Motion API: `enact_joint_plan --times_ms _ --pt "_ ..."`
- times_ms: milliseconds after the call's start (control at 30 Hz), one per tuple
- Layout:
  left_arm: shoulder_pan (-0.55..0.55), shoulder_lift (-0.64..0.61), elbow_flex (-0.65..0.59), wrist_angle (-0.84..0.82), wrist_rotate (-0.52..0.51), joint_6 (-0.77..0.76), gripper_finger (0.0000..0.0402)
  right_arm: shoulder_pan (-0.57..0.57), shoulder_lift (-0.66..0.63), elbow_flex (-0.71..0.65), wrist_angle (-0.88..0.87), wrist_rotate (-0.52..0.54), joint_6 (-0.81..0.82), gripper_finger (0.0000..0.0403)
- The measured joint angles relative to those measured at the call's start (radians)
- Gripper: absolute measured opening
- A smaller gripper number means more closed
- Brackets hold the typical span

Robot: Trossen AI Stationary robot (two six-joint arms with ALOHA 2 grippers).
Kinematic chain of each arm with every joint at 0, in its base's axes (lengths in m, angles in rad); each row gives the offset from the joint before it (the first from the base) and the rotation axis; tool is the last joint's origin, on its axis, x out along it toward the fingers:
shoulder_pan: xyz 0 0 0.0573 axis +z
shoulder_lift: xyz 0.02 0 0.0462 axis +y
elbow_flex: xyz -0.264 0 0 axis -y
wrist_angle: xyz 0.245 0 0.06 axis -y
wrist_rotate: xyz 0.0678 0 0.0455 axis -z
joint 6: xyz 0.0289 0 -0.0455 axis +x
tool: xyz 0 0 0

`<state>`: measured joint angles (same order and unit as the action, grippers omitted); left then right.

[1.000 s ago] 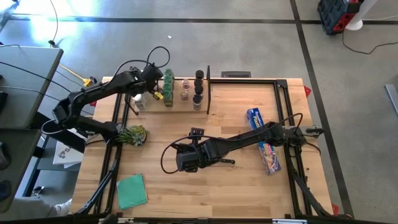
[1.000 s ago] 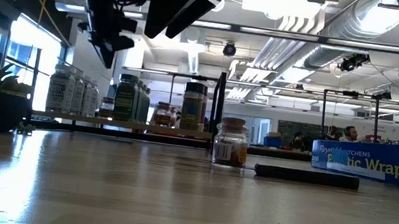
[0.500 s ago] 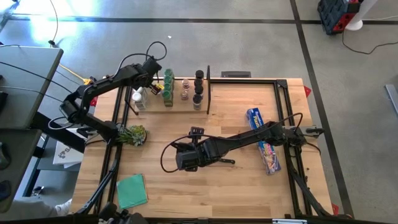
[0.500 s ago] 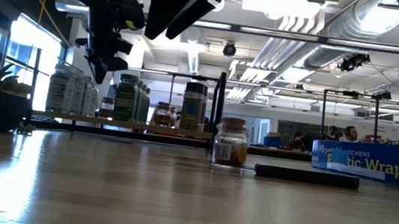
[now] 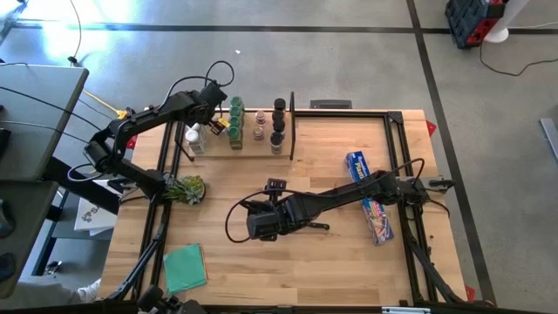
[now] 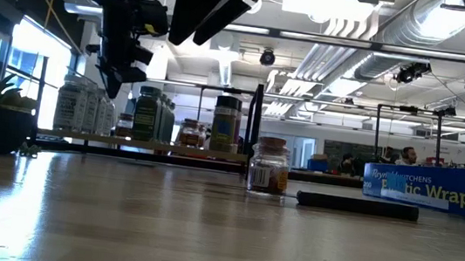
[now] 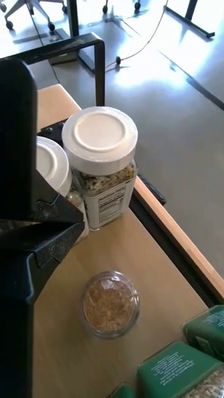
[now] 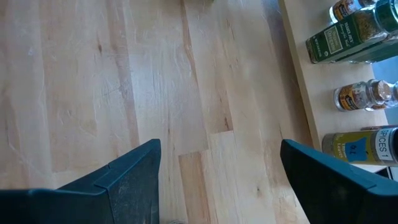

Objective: Shelf spices
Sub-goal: Adjust the white lid seasoning bottles on the shelf

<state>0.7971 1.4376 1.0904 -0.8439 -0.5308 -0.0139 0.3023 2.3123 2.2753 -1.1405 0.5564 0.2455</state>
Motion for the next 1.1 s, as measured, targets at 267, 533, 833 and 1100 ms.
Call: enact_joint_plan --times_ms 267,533,833,1100 --pt "-0.030 -0.001 0.000 -0.004 0.004 -0.008 0.0000 0.000 0.000 0.000 0.000 0.000 0.000 0.0326" --pt "-0.079 -0.001 0.019 -0.018 0.033 -0.018 0.0000 0.000 0.000 0.000 0.000 0.000 0.000 0.0326" --pt "-0.187 -0.002 0.062 -0.135 0.103 -0.024 0.0000 0.001 0.000 0.000 -0.003 0.000 0.000 0.0326" --pt "-0.270 -0.054 0.064 -0.236 0.106 -0.061 0.0000 -0.001 0.000 0.000 0.000 0.000 0.019 0.0326"
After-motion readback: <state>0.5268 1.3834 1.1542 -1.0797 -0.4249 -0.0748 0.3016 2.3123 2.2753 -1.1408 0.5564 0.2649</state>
